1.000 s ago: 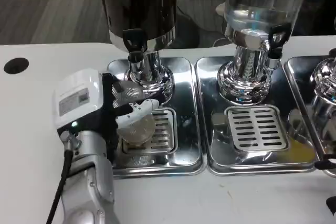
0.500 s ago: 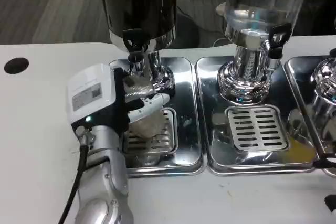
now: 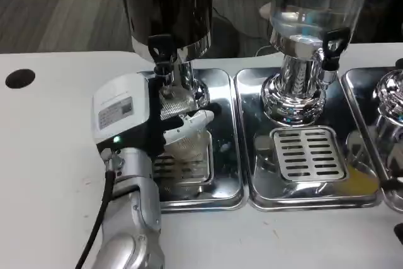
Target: Grasp the cup under the faucet to collect the drink, then remove the cup.
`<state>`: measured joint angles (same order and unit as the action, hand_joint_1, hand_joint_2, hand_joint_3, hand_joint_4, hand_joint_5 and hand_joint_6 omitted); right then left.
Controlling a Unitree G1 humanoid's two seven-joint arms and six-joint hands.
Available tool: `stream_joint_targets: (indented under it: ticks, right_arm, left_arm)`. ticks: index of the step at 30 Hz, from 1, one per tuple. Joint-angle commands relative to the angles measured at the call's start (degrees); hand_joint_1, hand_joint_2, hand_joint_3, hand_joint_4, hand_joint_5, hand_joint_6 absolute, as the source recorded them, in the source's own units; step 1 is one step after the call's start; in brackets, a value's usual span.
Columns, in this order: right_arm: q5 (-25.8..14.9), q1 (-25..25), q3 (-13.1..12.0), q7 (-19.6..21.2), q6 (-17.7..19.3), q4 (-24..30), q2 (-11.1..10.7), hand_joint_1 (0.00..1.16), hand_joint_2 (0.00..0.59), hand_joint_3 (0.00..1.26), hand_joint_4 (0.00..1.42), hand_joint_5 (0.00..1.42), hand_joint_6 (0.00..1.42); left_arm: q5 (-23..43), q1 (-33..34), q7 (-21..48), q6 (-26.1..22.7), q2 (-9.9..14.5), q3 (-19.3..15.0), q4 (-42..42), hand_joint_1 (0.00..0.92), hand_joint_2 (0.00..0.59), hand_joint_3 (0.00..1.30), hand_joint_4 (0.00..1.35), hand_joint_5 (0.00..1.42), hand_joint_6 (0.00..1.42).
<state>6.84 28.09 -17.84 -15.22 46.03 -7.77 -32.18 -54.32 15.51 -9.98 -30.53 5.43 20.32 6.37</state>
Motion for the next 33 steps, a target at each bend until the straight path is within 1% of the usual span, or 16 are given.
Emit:
stream_joint_targets:
  ticks: [1, 5, 10, 14, 17, 25, 31, 33]
  right_arm:
    - [-0.3, -1.2, -1.3, 1.4, 1.8, 0.0, -0.2, 0.49, 0.349, 0.28, 0.1, 0.07, 0.0]
    - [-0.7, -1.8, -1.2, 1.2, 1.6, -0.2, -0.5, 0.49, 0.348, 0.28, 0.1, 0.07, 0.0]
    - [-0.7, -2.1, -0.8, 0.7, 1.4, -0.5, -0.5, 0.48, 0.348, 0.27, 0.1, 0.07, 0.0]
    - [-0.9, -2.1, -0.8, 0.7, 1.5, -1.3, -0.4, 0.48, 0.349, 0.28, 0.11, 0.07, 0.0]
    - [-1.0, -2.0, -0.8, 0.7, 1.6, -1.6, -0.4, 0.49, 0.352, 0.28, 0.11, 0.08, 0.0]
    - [-0.7, -2.0, -0.4, 0.7, 1.5, -1.7, -0.1, 0.49, 0.353, 0.28, 0.11, 0.08, 0.0]
    - [-0.9, -2.0, 0.0, 0.8, 1.4, -1.7, -0.1, 0.49, 0.349, 0.28, 0.11, 0.08, 0.0]
    - [-1.0, -2.0, 0.3, 0.8, 1.3, -1.6, 0.0, 0.49, 0.349, 0.28, 0.11, 0.08, 0.0]
  left_arm:
    - [1.1, 0.4, -0.2, 1.0, 0.0, 0.7, 0.6, 0.282, 0.105, 0.56, 0.63, 0.9, 0.98]
    - [1.1, 0.2, 0.0, 1.2, 0.3, 1.1, 0.9, 0.267, 0.101, 0.55, 0.62, 0.89, 0.98]
    - [1.4, 0.2, 0.5, 0.9, 0.3, 1.4, 1.8, 0.15, 0.058, 0.42, 0.5, 0.79, 0.9]
    - [1.3, 0.3, 0.7, 0.6, 0.4, 1.6, 2.1, 0.087, 0.044, 0.38, 0.41, 0.73, 0.85]
    - [1.2, 0.5, 0.8, 0.5, 0.4, 1.7, 2.2, 0.082, 0.041, 0.36, 0.4, 0.71, 0.82]
    - [1.0, -0.5, 0.5, 0.5, 0.4, 1.8, 0.2, 0.069, 0.04, 0.36, 0.38, 0.7, 0.81]
    - [0.6, -2.8, 0.6, 0.2, 1.0, 1.5, -3.7, 0.068, 0.039, 0.36, 0.37, 0.68, 0.81]
    - [0.3, -4.4, 0.7, 0.3, 1.3, 1.5, -6.3, 0.068, 0.039, 0.36, 0.37, 0.67, 0.81]
